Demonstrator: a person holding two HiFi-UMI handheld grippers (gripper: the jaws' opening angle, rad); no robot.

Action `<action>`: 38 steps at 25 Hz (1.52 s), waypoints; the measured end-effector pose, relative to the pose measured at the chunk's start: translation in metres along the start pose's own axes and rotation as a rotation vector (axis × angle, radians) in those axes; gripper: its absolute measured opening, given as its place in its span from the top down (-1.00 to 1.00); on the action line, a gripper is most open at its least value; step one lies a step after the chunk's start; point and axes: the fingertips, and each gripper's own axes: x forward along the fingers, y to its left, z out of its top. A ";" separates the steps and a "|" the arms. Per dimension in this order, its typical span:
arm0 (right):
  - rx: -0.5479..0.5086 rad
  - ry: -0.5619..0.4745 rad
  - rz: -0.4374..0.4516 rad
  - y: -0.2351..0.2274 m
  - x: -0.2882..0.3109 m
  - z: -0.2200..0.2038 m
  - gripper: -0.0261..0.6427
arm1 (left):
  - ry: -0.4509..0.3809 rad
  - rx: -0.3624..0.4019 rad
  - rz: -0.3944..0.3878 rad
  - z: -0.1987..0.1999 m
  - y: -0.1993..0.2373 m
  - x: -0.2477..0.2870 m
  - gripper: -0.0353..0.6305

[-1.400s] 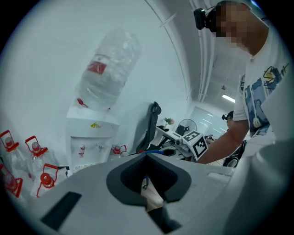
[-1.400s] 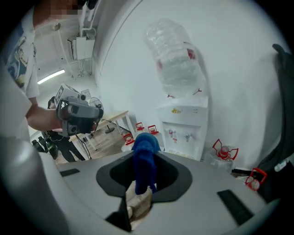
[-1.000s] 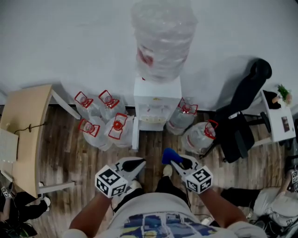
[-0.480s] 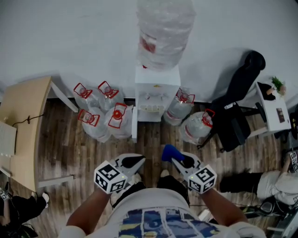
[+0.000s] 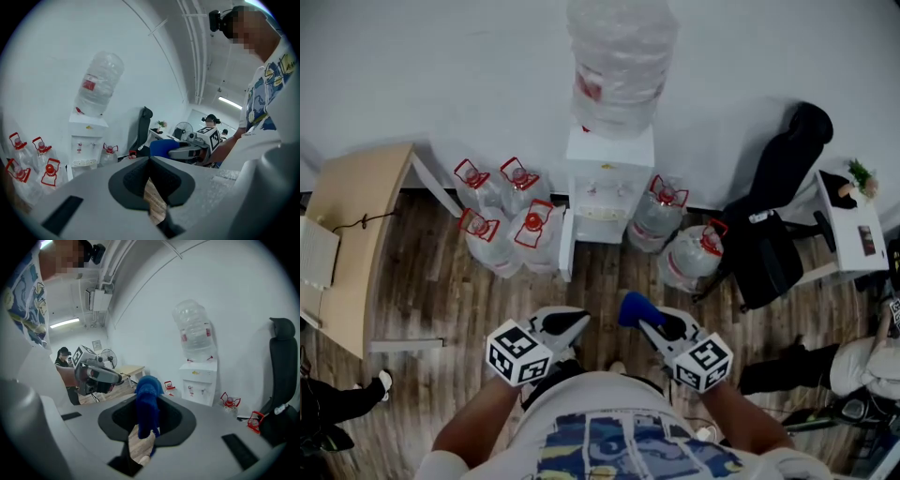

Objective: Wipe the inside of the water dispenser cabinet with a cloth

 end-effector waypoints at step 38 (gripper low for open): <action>0.038 -0.061 0.112 -0.003 -0.152 -0.088 0.67 | 0.027 -0.015 0.107 -0.064 -0.178 0.063 0.88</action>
